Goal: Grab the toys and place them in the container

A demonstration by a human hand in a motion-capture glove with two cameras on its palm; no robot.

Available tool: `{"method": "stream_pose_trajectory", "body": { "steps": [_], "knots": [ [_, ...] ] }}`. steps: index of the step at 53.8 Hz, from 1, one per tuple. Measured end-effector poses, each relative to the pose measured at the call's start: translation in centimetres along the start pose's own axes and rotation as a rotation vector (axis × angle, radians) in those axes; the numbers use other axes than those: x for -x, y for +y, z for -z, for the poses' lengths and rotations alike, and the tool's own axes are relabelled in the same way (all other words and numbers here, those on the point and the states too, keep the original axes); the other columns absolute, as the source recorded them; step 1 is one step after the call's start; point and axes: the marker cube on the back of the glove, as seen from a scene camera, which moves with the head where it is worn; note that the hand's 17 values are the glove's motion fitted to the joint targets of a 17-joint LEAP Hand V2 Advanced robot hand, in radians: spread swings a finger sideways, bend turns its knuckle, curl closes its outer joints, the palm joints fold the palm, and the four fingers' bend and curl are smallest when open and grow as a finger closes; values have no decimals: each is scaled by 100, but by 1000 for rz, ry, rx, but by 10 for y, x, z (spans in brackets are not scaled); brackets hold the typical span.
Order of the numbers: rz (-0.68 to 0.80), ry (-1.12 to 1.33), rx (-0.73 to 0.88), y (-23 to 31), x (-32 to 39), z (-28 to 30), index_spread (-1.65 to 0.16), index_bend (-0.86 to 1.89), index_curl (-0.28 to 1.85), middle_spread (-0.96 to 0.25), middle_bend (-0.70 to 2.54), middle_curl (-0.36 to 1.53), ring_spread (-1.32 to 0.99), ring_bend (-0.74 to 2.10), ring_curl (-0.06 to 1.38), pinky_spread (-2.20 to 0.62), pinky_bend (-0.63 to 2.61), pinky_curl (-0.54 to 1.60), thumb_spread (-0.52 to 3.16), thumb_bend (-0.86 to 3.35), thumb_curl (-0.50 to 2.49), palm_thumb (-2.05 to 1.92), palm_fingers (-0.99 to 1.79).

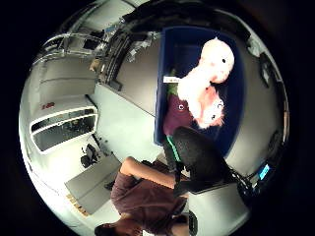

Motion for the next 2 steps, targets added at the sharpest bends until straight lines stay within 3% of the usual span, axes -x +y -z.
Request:
{"method": "stream_pose_trajectory", "body": {
  "steps": [2],
  "knots": [
    [1,-4,-4,2,-3,-1,-25,12,44,-1,8,27,6,12,25,9,104,39,126,-1,48,7,-34]
  ]
}}
